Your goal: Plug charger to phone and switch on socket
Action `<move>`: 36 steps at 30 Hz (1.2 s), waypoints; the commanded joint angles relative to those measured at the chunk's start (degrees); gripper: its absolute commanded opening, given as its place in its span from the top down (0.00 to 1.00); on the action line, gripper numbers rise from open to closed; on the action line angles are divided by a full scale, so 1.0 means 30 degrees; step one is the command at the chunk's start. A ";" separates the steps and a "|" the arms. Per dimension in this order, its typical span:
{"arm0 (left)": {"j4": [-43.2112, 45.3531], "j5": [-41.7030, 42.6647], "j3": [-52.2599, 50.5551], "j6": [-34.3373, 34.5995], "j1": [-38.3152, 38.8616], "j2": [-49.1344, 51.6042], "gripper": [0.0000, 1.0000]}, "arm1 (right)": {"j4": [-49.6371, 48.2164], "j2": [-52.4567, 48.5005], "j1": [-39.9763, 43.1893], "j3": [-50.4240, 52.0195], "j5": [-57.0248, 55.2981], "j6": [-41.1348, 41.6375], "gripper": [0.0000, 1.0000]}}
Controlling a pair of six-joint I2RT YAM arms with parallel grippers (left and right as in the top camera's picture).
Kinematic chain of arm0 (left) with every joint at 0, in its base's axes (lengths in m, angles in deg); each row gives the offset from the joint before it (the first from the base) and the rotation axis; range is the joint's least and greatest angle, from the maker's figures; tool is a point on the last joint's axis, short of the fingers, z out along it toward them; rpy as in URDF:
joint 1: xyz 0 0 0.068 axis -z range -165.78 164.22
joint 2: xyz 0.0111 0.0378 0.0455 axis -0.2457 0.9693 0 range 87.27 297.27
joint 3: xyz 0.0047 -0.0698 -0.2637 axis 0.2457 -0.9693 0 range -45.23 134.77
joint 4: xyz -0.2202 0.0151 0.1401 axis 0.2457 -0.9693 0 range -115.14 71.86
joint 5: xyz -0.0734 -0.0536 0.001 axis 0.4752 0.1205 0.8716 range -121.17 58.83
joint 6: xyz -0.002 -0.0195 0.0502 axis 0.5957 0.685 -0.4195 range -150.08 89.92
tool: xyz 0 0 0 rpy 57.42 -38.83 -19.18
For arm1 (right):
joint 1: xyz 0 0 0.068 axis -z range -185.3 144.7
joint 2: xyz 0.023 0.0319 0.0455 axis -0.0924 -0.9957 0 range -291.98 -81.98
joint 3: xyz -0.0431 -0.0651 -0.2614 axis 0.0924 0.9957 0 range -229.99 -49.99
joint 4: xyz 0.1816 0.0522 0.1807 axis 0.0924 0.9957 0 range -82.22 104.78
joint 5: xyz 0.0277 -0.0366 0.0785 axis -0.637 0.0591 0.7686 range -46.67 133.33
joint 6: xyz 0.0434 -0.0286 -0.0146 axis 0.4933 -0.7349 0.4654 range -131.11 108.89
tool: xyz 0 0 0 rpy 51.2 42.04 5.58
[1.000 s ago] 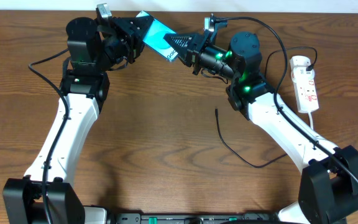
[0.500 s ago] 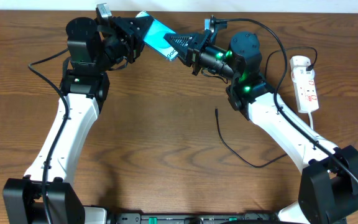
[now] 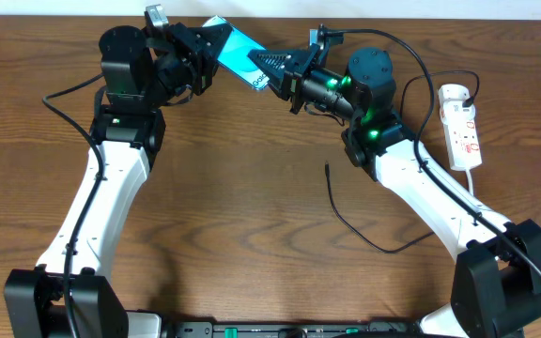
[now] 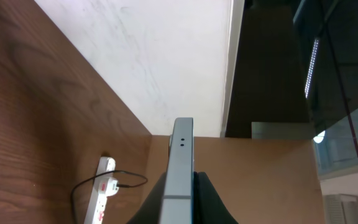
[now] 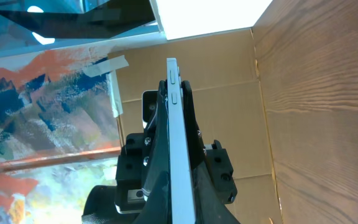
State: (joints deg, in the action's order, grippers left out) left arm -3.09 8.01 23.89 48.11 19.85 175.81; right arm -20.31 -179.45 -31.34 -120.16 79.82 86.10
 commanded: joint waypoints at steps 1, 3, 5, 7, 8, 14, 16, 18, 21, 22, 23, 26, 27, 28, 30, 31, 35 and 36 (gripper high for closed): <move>0.0313 0.0809 0.0284 -0.0787 0.0117 -0.0211 0.92 | 0.0299 -0.0051 0.0044 -0.0131 -0.0335 -0.0641 0.99; 0.0306 0.0809 0.0284 -0.0780 0.0117 -0.0211 0.93 | 0.0299 -0.0051 0.0044 -0.0131 -0.0342 -0.0627 0.99; 0.0313 0.0816 0.0284 -0.0780 0.0117 -0.0211 0.93 | 0.0291 -0.0051 0.0044 -0.0131 -0.0342 -0.0619 0.99; 0.0313 0.0809 0.0284 -0.0780 0.0117 -0.0211 0.92 | 0.0299 -0.0051 0.0044 -0.0131 -0.0342 -0.0619 0.99; 0.0313 0.0816 0.0284 -0.0787 0.0117 -0.0211 0.92 | 0.0299 -0.0051 0.0044 -0.0131 -0.0350 -0.0568 0.99; 0.0313 0.0809 0.0284 -0.0787 0.0117 -0.0211 0.93 | 0.0204 -0.0051 0.0044 -0.0131 -0.0576 -0.0117 0.99; 0.0313 0.0809 0.0284 -0.0852 0.0117 -0.0211 0.92 | 0.0211 -0.0051 0.0044 -0.0131 -0.0561 -0.0102 0.99; 0.0306 0.0801 0.0284 -0.0852 0.0117 -0.0211 0.92 | 0.0219 -0.0051 0.0044 -0.0131 -0.0561 0.0051 0.99; 0.0313 0.0809 0.0284 -0.0852 0.0117 -0.0211 0.92 | 0.0204 -0.0051 0.0044 -0.0131 -0.0576 0.0255 0.99; 0.0306 0.0809 0.0284 -0.0852 0.0117 -0.0211 0.93 | 0.0211 -0.0051 0.0044 -0.0131 -0.0568 0.0248 0.99; 0.0313 0.0809 0.0284 -0.0852 0.0117 -0.0211 0.92 | 0.0219 -0.0051 0.0044 -0.0131 -0.0561 0.0248 0.99; 0.0306 0.0809 0.0284 -0.0852 0.0117 -0.0211 0.93 | 0.0219 -0.0051 0.0044 -0.0131 -0.0561 0.0372 0.99; 0.0306 0.0809 0.0284 -0.0845 0.0117 -0.0211 0.93 | 0.0211 -0.0051 0.0036 -0.0131 -0.0561 0.0379 0.99; 0.0306 0.0809 0.0284 -0.0845 0.0117 -0.0211 0.93 | 0.0211 -0.0051 0.0044 -0.0131 -0.0561 0.0379 0.99; 0.0313 0.0809 0.0284 -0.0845 0.0117 -0.0211 0.93 | 0.0226 -0.0051 0.0044 -0.0131 -0.0546 0.0299 0.99; 0.0313 0.0809 0.0284 -0.0845 0.0117 -0.0211 0.93 | 0.0240 -0.0051 0.0044 -0.0131 -0.0546 0.0291 0.99; 0.0313 0.0809 0.0284 -0.0845 0.0117 -0.0211 0.93 | 0.0233 -0.0051 0.0036 -0.0131 -0.0546 0.0299 0.99; 0.0313 0.0801 0.0284 -0.0845 0.0117 -0.0211 0.92 | 0.0240 -0.0051 0.0036 -0.0131 -0.0546 0.0291 0.99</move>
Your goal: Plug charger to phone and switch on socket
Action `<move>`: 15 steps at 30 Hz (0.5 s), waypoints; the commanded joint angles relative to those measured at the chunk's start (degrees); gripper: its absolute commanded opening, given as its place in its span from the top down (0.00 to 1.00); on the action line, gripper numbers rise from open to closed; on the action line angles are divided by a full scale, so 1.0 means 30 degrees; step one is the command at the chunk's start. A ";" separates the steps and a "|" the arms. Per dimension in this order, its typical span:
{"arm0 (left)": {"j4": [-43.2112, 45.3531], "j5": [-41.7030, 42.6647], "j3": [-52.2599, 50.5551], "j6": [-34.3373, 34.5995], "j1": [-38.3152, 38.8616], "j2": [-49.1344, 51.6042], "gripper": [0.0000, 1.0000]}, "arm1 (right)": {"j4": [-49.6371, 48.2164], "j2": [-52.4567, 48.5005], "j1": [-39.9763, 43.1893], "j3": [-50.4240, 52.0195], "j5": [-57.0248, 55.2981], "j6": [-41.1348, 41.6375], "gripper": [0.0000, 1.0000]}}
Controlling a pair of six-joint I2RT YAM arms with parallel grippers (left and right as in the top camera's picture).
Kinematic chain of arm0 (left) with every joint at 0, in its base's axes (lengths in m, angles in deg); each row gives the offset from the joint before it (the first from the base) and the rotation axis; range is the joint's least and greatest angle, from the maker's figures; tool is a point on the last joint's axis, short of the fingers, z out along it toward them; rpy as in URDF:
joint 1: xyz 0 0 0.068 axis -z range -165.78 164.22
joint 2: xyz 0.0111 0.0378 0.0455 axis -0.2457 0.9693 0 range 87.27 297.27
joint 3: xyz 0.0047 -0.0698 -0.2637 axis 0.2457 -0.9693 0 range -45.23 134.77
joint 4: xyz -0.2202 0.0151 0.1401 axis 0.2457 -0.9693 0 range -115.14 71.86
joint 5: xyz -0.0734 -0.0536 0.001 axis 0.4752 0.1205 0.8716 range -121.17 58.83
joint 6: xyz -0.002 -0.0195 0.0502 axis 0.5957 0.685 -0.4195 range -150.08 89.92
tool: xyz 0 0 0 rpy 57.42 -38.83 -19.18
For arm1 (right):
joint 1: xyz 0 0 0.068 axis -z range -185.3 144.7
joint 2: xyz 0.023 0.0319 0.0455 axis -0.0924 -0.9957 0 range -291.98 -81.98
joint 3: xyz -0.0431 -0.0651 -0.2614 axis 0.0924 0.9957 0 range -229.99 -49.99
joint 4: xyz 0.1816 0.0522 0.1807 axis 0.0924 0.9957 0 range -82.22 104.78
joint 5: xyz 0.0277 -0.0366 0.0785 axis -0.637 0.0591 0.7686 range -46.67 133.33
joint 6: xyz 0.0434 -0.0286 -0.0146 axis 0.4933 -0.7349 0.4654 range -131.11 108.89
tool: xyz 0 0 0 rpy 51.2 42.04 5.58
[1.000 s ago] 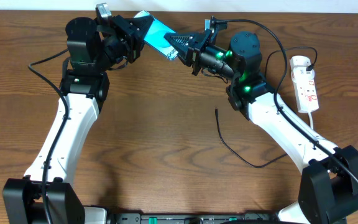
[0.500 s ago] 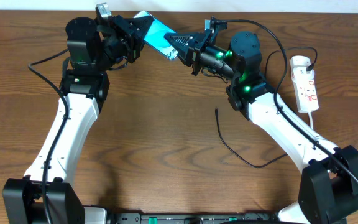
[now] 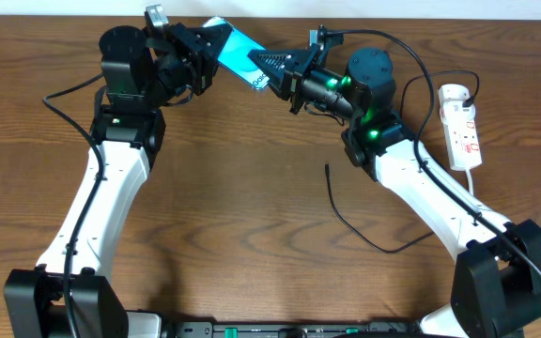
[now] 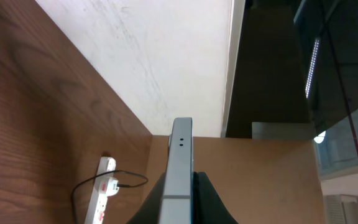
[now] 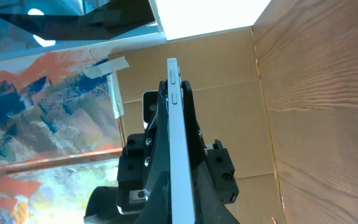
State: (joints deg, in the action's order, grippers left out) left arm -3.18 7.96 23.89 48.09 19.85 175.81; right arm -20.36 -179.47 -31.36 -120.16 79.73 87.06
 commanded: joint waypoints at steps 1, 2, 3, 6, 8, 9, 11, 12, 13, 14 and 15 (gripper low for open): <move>0.0342 0.0816 0.0284 -0.0838 0.0109 -0.0211 0.92 | 0.0255 -0.0044 0.0044 -0.0131 -0.0510 -0.0066 0.99; 0.0335 0.0823 0.0284 -0.0838 0.0117 -0.0211 0.93 | 0.0255 -0.0044 0.0044 -0.0124 -0.0510 -0.0109 0.99; 0.0342 0.0823 0.0284 -0.0838 0.0117 -0.0211 0.93 | 0.0262 -0.0044 0.0044 -0.0131 -0.0503 -0.0109 0.99; 0.0342 0.0823 0.0284 -0.0838 0.0117 -0.0211 0.93 | 0.0321 -0.0044 0.0044 -0.0124 -0.0437 -0.0175 0.99; 0.0335 0.0823 0.0284 -0.0845 0.0117 -0.0211 0.92 | 0.0321 -0.0044 0.0029 -0.0124 -0.0437 -0.0255 0.99; 0.0342 0.0823 0.0284 -0.0845 0.0117 -0.0211 0.93 | 0.0321 -0.0044 0.0029 -0.0124 -0.0437 -0.0357 0.99; 0.0335 0.0823 0.0284 -0.0845 0.0109 -0.0211 0.93 | 0.0393 -0.0044 0.0029 -0.0124 -0.0379 -0.0699 0.99; 0.0342 0.0823 0.0284 -0.0845 0.0109 -0.0211 0.93 | 0.0619 -0.0044 0.0029 -0.0124 -0.0342 -0.0780 0.99; 0.0342 0.0823 0.0284 -0.0845 0.0109 -0.0211 0.92 | 0.0882 -0.0044 0.0029 -0.0131 -0.0306 -0.0962 0.99; 0.0342 0.0823 0.0284 -0.0845 0.0095 -0.0211 0.93 | 0.1392 -0.0044 0.0029 -0.0124 -0.0299 -0.1166 0.99; 0.0342 0.0816 0.0284 -0.0845 0.0095 -0.0211 0.93 | 0.1647 -0.0044 0.0029 -0.0124 -0.0299 -0.1224 0.99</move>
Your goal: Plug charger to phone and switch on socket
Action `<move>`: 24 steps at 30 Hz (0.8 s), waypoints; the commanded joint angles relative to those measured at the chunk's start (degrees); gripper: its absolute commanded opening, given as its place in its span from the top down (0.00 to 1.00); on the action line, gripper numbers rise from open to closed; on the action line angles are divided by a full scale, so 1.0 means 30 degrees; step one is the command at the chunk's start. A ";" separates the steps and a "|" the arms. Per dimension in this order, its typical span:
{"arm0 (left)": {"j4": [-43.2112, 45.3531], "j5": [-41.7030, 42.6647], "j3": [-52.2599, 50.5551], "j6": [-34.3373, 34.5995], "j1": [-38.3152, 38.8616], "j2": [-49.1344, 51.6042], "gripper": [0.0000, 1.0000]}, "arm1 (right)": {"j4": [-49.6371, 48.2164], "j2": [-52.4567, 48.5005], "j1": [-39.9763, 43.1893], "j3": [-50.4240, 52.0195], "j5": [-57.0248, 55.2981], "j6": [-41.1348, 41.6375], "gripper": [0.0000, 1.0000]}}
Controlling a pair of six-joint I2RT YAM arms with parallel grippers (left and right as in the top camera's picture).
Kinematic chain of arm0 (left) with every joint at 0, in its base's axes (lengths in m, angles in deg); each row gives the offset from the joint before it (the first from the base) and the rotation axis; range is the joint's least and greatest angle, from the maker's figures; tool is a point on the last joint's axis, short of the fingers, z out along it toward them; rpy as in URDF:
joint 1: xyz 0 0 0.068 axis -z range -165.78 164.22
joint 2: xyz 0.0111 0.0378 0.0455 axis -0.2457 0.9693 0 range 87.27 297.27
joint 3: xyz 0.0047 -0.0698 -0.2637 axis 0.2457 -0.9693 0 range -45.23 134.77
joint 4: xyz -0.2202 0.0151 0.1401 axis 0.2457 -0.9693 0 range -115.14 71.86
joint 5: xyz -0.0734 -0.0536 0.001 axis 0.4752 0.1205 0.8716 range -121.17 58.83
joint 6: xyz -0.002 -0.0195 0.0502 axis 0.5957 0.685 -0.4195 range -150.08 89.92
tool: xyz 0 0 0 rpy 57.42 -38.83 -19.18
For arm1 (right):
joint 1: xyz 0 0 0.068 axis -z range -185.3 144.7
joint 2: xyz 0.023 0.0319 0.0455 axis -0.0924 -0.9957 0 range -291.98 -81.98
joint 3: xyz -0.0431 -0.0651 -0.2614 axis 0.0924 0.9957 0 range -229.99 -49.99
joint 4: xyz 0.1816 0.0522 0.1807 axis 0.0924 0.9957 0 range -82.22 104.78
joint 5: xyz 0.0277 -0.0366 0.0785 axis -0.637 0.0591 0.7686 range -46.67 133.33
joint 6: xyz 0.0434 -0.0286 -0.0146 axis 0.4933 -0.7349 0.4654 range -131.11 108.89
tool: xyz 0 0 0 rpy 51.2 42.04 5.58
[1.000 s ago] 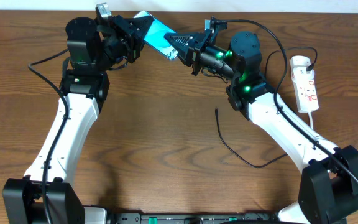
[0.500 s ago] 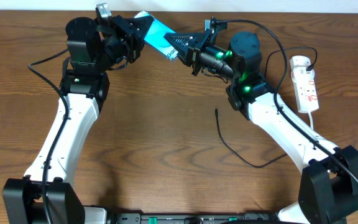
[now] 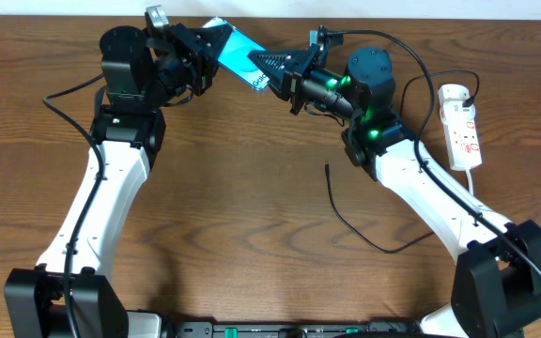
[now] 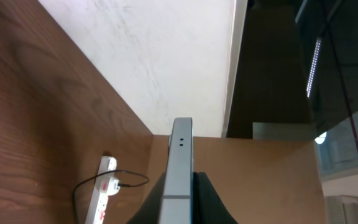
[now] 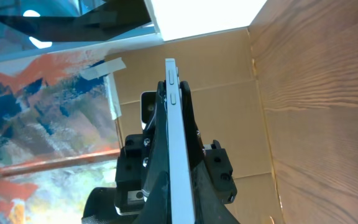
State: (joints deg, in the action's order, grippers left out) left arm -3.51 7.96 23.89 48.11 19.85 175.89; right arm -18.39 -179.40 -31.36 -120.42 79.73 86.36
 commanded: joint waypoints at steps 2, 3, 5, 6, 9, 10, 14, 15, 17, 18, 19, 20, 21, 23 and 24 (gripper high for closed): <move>0.0452 0.0816 0.0284 -0.0852 0.0095 -0.0240 0.92 | 0.1362 -0.0066 0.0029 -0.0036 -0.0299 -0.1275 0.99; 0.0452 0.0816 0.0284 -0.0860 0.0095 -0.0240 0.92 | 0.1443 -0.0066 0.0029 -0.0036 -0.0299 -0.1362 0.99; 0.0452 0.0816 0.0284 -0.0860 0.0095 -0.0240 0.93 | 0.1450 -0.0066 0.0029 -0.0036 -0.0306 -0.1523 0.99; 0.0452 0.0816 0.0284 -0.0860 0.0095 -0.0240 0.93 | 0.1443 -0.0066 0.0029 -0.0036 -0.0299 -0.1515 0.99; 0.0444 0.0823 0.0284 -0.0860 0.0095 -0.0240 0.93 | 0.1443 -0.0066 0.0029 -0.0036 -0.0299 -0.1588 0.99; 0.0452 0.0816 0.0284 -0.0860 0.0095 -0.0240 0.93 | 0.1457 -0.0066 0.0029 -0.0036 -0.0299 -0.1588 0.99; 0.0452 0.0823 0.0284 -0.0852 0.0095 -0.0240 0.92 | 0.1617 -0.0066 0.0029 -0.0036 -0.0299 -0.1741 0.99; 0.0444 0.0823 0.0284 -0.0860 0.0095 -0.0240 0.93 | 0.1654 -0.0066 0.0029 -0.0036 -0.0299 -0.1800 0.99; 0.0444 0.0816 0.0284 -0.0860 0.0095 -0.0240 0.93 | 0.1836 -0.0066 0.0007 -0.0036 -0.0299 -0.1800 0.99; 0.0444 0.0823 0.0284 -0.0852 0.0095 -0.0240 0.92 | 0.1872 -0.0066 -0.0015 -0.0036 -0.0299 -0.1807 0.99; 0.0444 0.0823 0.0284 -0.0852 0.0095 -0.0240 0.93 | 0.1872 -0.0066 -0.0051 -0.0036 -0.0299 -0.1807 0.99; 0.0452 0.0816 0.0284 -0.0860 0.0095 -0.0240 0.93 | 0.1872 -0.0066 -0.0066 -0.0036 -0.0299 -0.1807 0.99; 0.0452 0.0823 0.0284 -0.0852 0.0095 -0.0240 0.93 | 0.1872 -0.0066 -0.0066 -0.0036 -0.0299 -0.1807 0.99; 0.0444 0.0816 0.0284 -0.0860 0.0095 -0.0240 0.93 | 0.1865 -0.0066 -0.0066 -0.0036 -0.0299 -0.1858 0.99; 0.0444 0.0823 0.0284 -0.0860 0.0095 -0.0240 0.93 | 0.1865 -0.0066 -0.0066 -0.0036 -0.0299 -0.1953 0.99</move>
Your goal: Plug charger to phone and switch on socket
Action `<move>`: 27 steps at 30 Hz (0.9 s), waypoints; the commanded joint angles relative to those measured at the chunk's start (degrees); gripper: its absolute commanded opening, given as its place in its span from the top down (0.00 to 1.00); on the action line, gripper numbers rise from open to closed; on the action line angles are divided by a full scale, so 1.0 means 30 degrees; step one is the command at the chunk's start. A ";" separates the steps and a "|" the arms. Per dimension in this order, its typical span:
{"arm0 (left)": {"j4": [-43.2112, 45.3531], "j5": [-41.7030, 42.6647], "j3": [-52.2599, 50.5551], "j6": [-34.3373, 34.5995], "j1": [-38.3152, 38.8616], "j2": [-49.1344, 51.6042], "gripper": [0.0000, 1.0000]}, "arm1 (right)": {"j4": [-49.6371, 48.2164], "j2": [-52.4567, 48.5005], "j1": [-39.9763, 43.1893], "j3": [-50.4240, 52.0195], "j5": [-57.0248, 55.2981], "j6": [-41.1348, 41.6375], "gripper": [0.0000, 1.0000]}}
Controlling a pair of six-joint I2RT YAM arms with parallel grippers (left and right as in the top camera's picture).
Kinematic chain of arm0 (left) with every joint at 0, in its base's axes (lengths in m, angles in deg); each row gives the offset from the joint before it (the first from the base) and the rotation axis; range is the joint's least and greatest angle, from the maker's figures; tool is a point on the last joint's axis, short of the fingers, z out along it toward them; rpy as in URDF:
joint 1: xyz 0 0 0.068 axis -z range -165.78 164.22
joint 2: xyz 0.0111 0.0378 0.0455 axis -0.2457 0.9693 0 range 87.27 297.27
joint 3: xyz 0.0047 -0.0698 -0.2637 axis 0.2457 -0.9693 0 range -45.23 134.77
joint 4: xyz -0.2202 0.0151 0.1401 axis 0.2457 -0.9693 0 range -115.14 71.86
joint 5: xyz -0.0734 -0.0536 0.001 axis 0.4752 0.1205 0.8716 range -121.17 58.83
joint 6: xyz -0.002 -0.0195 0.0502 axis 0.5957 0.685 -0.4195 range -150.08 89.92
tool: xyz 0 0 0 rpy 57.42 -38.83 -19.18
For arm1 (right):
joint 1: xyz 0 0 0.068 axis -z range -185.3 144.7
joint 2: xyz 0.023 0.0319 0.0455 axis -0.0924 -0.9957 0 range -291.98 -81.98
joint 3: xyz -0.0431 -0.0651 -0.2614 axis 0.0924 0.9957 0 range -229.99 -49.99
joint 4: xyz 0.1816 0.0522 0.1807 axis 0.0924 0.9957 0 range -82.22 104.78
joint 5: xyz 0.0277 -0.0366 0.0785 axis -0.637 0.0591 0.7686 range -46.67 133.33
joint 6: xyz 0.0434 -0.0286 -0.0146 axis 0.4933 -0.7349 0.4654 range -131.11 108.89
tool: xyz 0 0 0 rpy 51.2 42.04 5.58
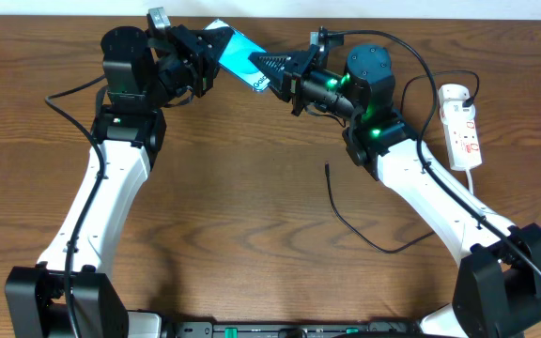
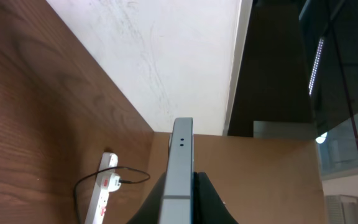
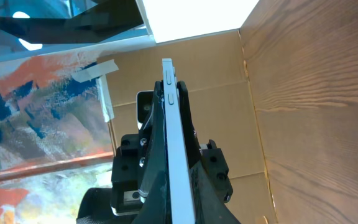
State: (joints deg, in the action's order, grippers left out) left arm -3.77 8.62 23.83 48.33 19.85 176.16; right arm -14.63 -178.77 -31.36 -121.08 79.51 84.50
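The light-blue phone [image 1: 238,53] is held in the air over the table's far edge, between both grippers. My left gripper [image 1: 212,47] is shut on its left end and my right gripper [image 1: 270,68] on its right end. In the left wrist view the phone's grey edge [image 2: 181,155] stands between dark fingers [image 2: 209,200]. The right wrist view shows the same edge [image 3: 171,137] with its side buttons. The charger cable's loose plug end [image 1: 327,169] lies on the table below. The white socket strip [image 1: 462,124] lies at the right, with a black lead plugged in.
The black cable [image 1: 374,246] curls across the wood under my right arm. The socket strip [image 2: 103,186] also shows in the left wrist view, far off. A white wall and brown cardboard stand behind the table's far edge.
Both wrist views have shifted slightly, so the held phone has moved a little. Both grippers remain shut on it. Cable and socket strip lie as before.
At every earlier moment the phone hung over the table's far edge with both grippers shut on its ends. The cable's plug end lay on the table below. Apart from small shifts, it all stands the same now.
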 commanded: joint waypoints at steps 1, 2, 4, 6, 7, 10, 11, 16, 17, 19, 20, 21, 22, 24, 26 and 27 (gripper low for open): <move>0.0532 0.0597 0.0306 -0.0933 0.0095 -0.0328 0.92 | 0.0619 -0.0277 -0.0066 0.0182 -0.0226 -0.1333 0.98; 0.0532 0.0597 0.0306 -0.0933 0.0095 -0.0328 0.92 | 0.0619 -0.0277 -0.0066 0.0182 -0.0211 -0.1326 0.98; 0.0532 0.0597 0.0306 -0.0933 0.0095 -0.0328 0.93 | 0.0619 -0.0277 -0.0080 0.0182 -0.0219 -0.1333 0.96; 0.0532 0.0597 0.0306 -0.0933 0.0095 -0.0328 0.93 | 0.0619 -0.0277 -0.0080 0.0182 -0.0211 -0.1333 0.94; 0.0532 0.0597 0.0306 -0.0933 0.0095 -0.0328 0.92 | 0.0612 -0.0277 -0.0080 0.0182 -0.0204 -0.1333 0.92; 0.0532 0.0597 0.0306 -0.0933 0.0095 -0.0328 0.92 | 0.0619 -0.0277 -0.0080 0.0182 -0.0146 -0.1413 0.90; 0.0532 0.0605 0.0306 -0.0933 0.0095 -0.0328 0.93 | 0.0612 -0.0277 -0.0080 0.0182 -0.0146 -0.1472 0.89; 0.0532 0.0597 0.0306 -0.0933 0.0095 -0.0328 0.92 | 0.0612 -0.0277 -0.0080 0.0182 -0.0146 -0.1472 0.87; 0.0532 0.0597 0.0306 -0.0933 0.0095 -0.0328 0.92 | 0.0612 -0.0277 -0.0080 0.0182 -0.0146 -0.1472 0.86; 0.0532 0.0597 0.0306 -0.0933 0.0095 -0.0328 0.93 | 0.0612 -0.0277 -0.0080 0.0182 -0.0095 -0.1472 0.86; 0.0532 0.0605 0.0306 -0.0933 0.0095 -0.0328 0.93 | 0.0612 -0.0277 -0.0080 0.0182 -0.0080 -0.1472 0.85; 0.0532 0.0597 0.0306 -0.0933 0.0095 -0.0328 0.93 | 0.0612 -0.0277 -0.0080 0.0182 -0.0080 -0.1479 0.84; 0.0532 0.0597 0.0306 -0.0933 0.0095 -0.0328 0.92 | 0.0612 -0.0277 -0.0080 0.0182 -0.0080 -0.1486 0.84; 0.0532 0.0597 0.0306 -0.0933 0.0095 -0.0328 0.93 | 0.0612 -0.0277 -0.0080 0.0182 -0.0080 -0.1486 0.84; 0.0532 0.0597 0.0306 -0.0933 0.0095 -0.0328 0.93 | 0.0612 -0.0277 -0.0080 0.0182 -0.0066 -0.1537 0.83; 0.0532 0.0597 0.0306 -0.0933 0.0095 -0.0328 0.93 | 0.0612 -0.0277 -0.0080 0.0182 -0.0058 -0.1545 0.82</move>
State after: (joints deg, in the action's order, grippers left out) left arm -3.29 8.79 23.83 45.95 19.92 176.16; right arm -13.17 -178.79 -31.41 -121.08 79.58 81.20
